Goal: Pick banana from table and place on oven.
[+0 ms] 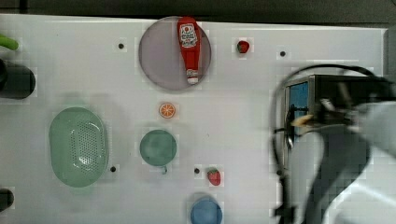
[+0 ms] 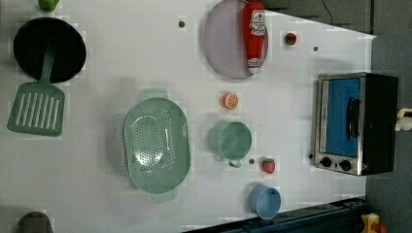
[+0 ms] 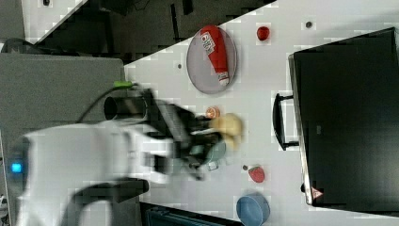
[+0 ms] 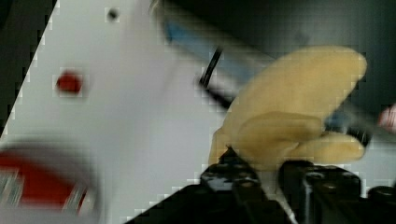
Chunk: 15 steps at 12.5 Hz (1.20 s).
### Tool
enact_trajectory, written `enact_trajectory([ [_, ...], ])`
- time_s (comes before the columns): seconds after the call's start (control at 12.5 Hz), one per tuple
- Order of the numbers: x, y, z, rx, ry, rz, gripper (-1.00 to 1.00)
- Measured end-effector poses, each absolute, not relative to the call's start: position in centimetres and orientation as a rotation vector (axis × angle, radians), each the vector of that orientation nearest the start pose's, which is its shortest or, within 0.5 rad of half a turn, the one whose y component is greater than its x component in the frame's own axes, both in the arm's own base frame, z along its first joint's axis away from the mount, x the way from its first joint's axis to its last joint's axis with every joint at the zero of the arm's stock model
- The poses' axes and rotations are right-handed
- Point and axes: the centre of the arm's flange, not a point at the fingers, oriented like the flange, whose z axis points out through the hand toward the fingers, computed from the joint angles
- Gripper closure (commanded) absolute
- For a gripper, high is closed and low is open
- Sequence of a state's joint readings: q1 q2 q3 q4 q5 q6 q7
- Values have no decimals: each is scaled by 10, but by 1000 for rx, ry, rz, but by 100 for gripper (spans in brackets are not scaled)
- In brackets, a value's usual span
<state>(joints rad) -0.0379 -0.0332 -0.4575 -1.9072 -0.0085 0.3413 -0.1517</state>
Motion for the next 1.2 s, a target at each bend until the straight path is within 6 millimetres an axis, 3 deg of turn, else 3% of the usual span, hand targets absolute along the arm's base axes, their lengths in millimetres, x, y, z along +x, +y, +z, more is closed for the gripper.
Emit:
enact_trajectory([
  [0.16,482,-327,475,-2723,1643,-128,57],
  [0.24,473,-347,456,-2757,1622,-94,57],
  [0.48,454,-389,408,-2904,1505,74,57],
  [0.64,451,-399,388,-2991,1383,138,47],
  [1.12,473,-386,412,-3053,1197,71,-87],
  [1.2,476,-384,414,-3071,1163,73,-100],
])
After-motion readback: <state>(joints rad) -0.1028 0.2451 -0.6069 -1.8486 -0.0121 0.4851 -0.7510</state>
